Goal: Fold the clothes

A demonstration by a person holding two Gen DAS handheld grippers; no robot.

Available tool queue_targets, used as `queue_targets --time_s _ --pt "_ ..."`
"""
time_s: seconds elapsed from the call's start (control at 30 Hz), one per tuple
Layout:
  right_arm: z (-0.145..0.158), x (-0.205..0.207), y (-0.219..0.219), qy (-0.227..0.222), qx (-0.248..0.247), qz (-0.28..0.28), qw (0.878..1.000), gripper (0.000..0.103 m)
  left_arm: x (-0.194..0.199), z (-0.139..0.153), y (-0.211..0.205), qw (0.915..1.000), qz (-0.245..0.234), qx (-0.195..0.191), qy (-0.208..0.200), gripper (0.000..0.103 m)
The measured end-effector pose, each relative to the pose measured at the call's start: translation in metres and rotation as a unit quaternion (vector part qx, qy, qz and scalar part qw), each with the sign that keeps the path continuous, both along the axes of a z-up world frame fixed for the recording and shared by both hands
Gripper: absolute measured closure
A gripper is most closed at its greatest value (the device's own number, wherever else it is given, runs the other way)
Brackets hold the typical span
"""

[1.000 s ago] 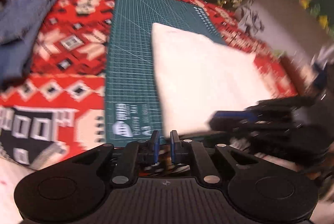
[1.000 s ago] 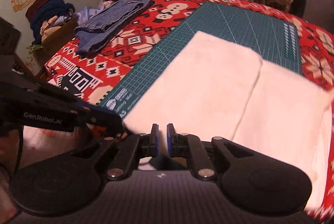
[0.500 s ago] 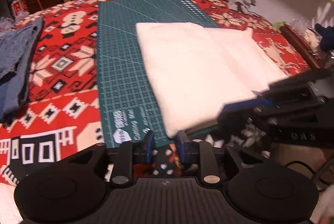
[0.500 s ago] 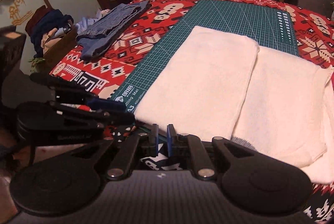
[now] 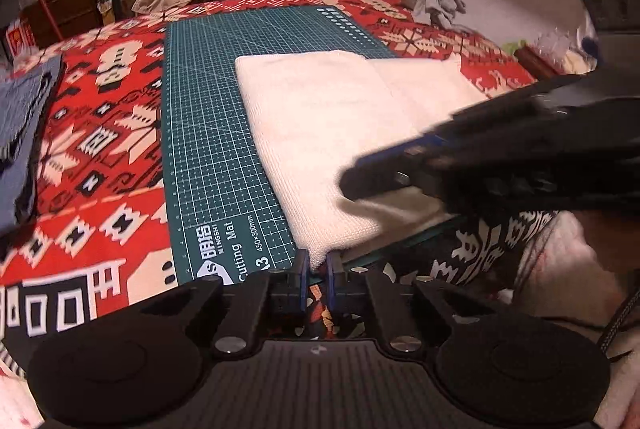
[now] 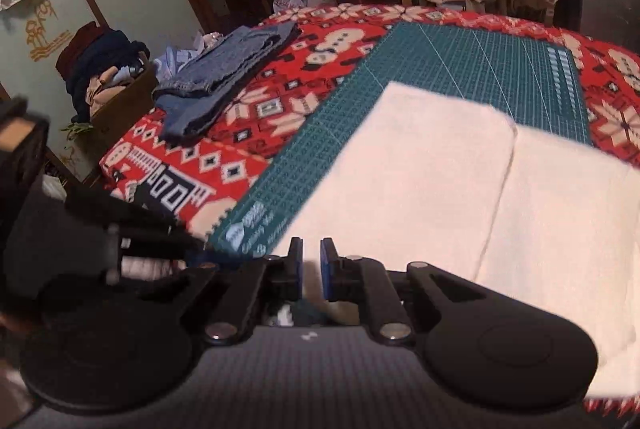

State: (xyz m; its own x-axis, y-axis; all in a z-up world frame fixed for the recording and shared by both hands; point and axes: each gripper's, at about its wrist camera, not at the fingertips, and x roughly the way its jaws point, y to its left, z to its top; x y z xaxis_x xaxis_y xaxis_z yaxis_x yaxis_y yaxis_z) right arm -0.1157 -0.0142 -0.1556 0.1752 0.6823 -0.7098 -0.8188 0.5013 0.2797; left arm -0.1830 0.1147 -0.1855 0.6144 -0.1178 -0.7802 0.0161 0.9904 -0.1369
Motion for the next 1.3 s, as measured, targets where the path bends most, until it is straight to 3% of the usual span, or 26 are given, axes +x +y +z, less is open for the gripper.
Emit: queue_targets --time_s 0.17,0.5,0.7,1.03,1.3 --pt "-0.016 0.003 0.024 -0.004 -0.021 0.001 1.000 0.097 -0.001 -0.002 0.007 0.9996 0.012 -0.027 0.006 0.096" --pt "-0.013 -0.015 0.012 0.004 -0.023 0.039 0.999 0.098 -0.002 -0.003 0.018 0.9979 0.014 -0.062 0.015 0.096" --pt "-0.013 0.007 0.019 -0.009 -0.024 -0.001 1.000 0.098 -0.008 -0.001 0.025 0.9961 0.021 -0.085 0.015 0.099" --pt "-0.014 -0.026 0.014 -0.002 -0.030 0.066 0.997 0.098 -0.013 0.003 0.038 0.9949 0.033 -0.093 0.021 0.101" --pt "0.004 0.010 0.017 -0.035 -0.015 0.010 0.999 0.097 0.013 0.001 0.068 0.9871 0.078 -0.140 0.001 0.101"
